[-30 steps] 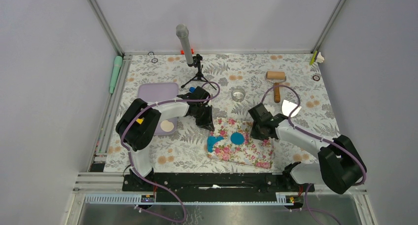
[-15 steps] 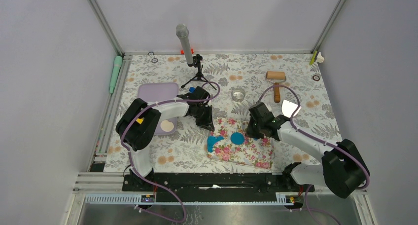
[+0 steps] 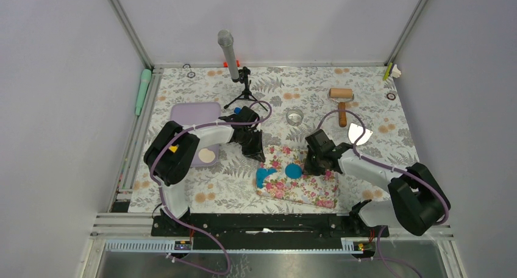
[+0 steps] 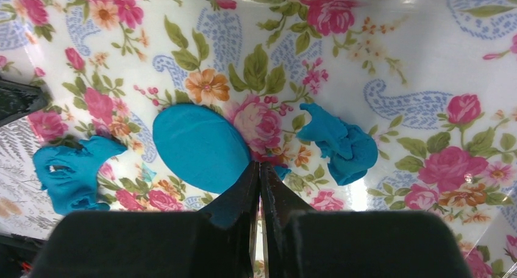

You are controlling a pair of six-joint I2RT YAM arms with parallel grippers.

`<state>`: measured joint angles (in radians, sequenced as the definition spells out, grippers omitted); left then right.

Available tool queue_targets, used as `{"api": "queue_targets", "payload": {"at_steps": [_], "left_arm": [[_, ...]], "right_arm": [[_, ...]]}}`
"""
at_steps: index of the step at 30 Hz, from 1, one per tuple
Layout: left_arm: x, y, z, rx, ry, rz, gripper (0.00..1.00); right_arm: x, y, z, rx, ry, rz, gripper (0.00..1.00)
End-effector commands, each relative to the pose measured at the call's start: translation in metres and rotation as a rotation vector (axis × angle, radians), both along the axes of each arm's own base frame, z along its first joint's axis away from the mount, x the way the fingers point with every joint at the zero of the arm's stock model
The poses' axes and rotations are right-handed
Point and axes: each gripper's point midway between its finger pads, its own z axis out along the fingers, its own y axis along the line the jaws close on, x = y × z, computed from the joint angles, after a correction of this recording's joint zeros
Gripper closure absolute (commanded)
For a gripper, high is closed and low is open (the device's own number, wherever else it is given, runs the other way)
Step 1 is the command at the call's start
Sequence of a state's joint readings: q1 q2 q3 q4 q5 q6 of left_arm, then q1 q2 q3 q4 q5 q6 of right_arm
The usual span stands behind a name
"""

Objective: Roll out the dumpling wrappers from the dough
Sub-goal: Remove the dumpling mold from the work surface.

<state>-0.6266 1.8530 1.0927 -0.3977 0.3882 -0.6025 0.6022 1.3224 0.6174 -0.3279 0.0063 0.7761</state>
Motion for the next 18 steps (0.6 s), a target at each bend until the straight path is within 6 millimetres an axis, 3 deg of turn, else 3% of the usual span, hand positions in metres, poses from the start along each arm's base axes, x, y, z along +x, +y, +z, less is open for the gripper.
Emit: {"api": "queue_targets", "payload": {"at_steps": [1, 7, 12, 18], "left_arm": [[-0.010, 0.021, -0.032, 0.111, 0.061, 0.010, 1.00], [-0.008, 0.019, -0.028, 0.107, 0.051, 0.010, 1.00], [-0.008, 0.019, -0.030, 0.108, 0.057, 0.009, 1.00], [-0.008, 0.019, -0.027, 0.102, 0.048, 0.012, 1.00]], "right_arm": [[-0.003, -0.003, -0.007, -0.037, 0.019, 0.028, 0.90], [0.007, -0.029, 0.000, -0.207, -0.002, 0.017, 0.90], [0.015, -0.039, 0.012, -0.260, -0.048, 0.009, 0.89], [0.022, -0.025, 0.032, -0.182, -0.090, 0.001, 0.89]]}}
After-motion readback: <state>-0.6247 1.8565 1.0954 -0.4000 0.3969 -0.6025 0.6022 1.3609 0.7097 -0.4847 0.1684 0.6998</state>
